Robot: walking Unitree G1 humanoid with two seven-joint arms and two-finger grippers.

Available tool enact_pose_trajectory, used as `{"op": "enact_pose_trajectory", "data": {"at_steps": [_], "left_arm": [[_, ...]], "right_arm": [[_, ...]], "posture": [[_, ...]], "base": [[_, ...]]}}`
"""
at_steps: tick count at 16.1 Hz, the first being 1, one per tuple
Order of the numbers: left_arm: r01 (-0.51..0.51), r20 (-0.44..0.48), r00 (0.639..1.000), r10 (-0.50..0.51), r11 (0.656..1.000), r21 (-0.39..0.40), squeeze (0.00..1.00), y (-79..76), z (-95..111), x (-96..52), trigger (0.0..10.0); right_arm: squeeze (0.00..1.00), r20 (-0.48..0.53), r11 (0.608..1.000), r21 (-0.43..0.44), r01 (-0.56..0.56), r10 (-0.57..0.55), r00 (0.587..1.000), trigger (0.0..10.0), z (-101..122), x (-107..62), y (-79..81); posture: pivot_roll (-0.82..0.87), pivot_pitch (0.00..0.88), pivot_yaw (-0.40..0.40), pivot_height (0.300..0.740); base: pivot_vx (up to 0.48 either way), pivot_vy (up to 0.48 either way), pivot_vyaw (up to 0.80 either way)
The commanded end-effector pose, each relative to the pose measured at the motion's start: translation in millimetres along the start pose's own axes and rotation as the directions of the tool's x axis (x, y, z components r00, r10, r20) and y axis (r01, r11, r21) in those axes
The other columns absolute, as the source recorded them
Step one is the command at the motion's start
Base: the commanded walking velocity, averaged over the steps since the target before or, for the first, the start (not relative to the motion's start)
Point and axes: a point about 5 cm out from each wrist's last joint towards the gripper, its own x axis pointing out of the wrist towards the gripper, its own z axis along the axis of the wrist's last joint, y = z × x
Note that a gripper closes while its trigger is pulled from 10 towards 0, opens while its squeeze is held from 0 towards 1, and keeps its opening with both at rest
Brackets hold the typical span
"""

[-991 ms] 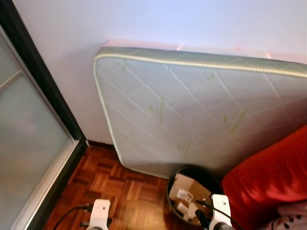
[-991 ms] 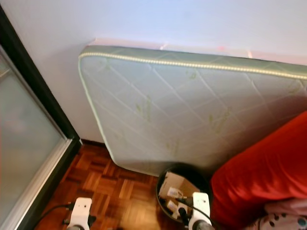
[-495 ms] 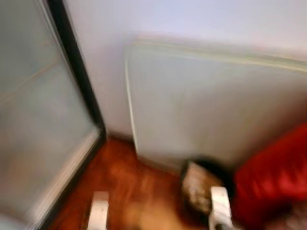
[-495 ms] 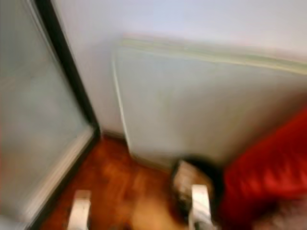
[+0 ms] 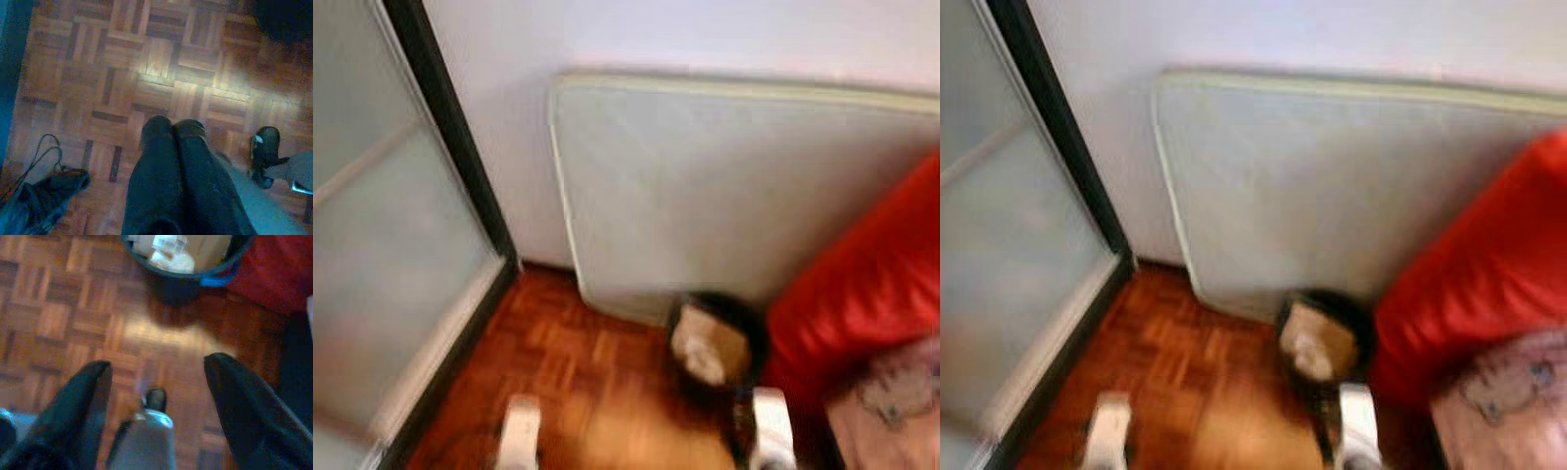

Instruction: Clean up the room

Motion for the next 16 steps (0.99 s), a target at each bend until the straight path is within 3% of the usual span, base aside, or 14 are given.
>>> {"op": "enact_pose_trajectory", "data": {"at_steps": [1, 4, 16], "left_arm": [[-0.005, -0.029, 1.000, 0.005, 1.000, 0.003, 0.00, 1.4, -8.6, -2.0, 10.0], [-0.005, -0.031, 1.000, 0.005, 1.000, 0.002, 0.00, 1.9, -8.9, -2.1, 10.0], [-0.006, -0.049, 0.999, 0.007, 1.000, 0.018, 0.00, 7.3, -13.6, -3.7, 10.0]], "right_arm": [[0.00, 0.004, 1.000, 0.009, -0.012, 0.012, 1.000, 10.0, 1.4, 1.2, 5.9], [0.00, -0.003, 1.000, 0.006, -0.012, 0.012, 1.000, 10.0, 0.4, 1.2, 6.2], [0.00, -0.018, 1.000, 0.001, -0.021, 0.021, 1.000, 10.0, -3.9, 1.1, 10.3]], "posture": [[0.00, 0.051, -0.021, 0.740], [0.00, 0.053, -0.018, 0.740], [0.00, 0.033, 0.000, 0.740]], "base": [[0.000, 0.000, 0.00], [0.000, 0.000, -0.16], [0.000, 0.000, -0.77]]}}
